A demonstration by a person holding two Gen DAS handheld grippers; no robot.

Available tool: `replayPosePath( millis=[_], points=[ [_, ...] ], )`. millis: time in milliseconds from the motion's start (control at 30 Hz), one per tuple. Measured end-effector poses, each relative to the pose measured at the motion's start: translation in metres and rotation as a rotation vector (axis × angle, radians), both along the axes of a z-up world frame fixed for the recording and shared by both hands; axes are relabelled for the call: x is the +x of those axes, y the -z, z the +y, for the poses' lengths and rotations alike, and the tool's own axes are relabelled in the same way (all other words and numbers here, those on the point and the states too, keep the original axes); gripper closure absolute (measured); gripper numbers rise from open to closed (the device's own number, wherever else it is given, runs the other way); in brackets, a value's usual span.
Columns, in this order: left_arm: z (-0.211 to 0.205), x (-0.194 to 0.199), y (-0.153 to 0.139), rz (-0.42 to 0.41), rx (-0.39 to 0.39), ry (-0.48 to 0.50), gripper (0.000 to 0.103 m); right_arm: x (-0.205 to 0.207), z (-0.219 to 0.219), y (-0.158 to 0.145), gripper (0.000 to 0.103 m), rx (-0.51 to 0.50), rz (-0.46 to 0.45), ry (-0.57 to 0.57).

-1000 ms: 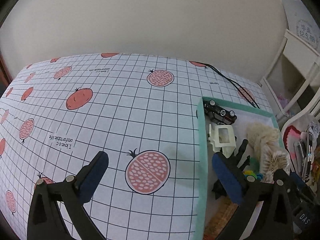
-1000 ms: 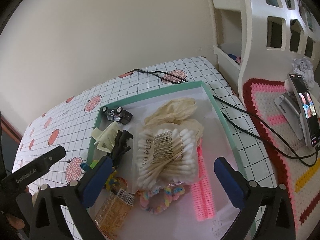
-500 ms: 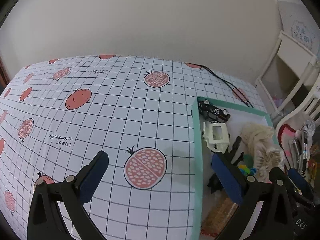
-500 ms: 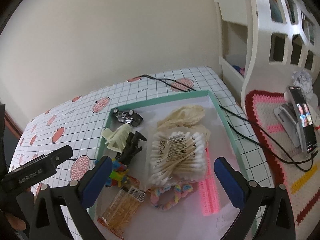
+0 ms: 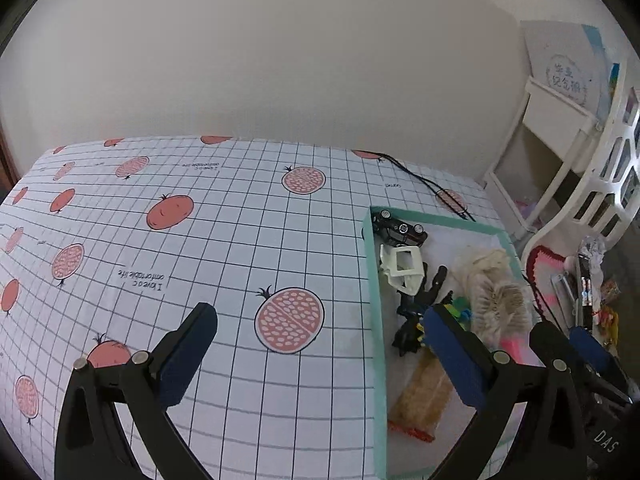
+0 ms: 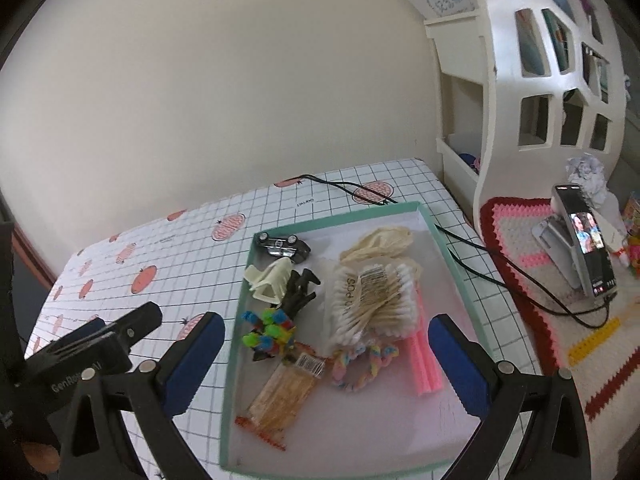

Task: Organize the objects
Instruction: 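Withdraw both open tools away from the tray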

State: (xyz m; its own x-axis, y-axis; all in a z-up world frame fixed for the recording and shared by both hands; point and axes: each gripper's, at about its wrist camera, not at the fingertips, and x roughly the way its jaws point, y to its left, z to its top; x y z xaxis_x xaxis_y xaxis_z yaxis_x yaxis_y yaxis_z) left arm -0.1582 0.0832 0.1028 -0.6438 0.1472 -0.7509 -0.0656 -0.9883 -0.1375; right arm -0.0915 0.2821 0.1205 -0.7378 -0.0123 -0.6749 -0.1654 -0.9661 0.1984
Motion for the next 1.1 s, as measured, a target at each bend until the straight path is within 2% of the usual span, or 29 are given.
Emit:
replayPosePath(
  millis=[133,267,400,667,1100],
  points=[
    [-0.003,0.022,-0.005,0.009,-0.053,-0.006,0.000,0.020,-0.008,-0.005,0.000,0.016,-0.008,-0.005],
    [-0.013,0.044,-0.005,-0.021,-0.027,-0.002,0.000,0.045,-0.012,-0.006,0.000,0.004,-0.024,0.007],
    [-0.018,0.065,-0.004,-0.042,-0.040,0.009,0.000,0.066,-0.015,-0.007,0.000,-0.011,-0.039,0.020],
    [-0.032,0.104,-0.008,-0.040,0.000,0.005,0.000,0.104,-0.028,-0.004,0.000,-0.012,-0.068,0.027],
    [-0.044,0.139,0.028,-0.150,-0.065,0.006,0.000,0.150,-0.050,0.018,0.000,0.003,-0.147,-0.007]
  ],
)
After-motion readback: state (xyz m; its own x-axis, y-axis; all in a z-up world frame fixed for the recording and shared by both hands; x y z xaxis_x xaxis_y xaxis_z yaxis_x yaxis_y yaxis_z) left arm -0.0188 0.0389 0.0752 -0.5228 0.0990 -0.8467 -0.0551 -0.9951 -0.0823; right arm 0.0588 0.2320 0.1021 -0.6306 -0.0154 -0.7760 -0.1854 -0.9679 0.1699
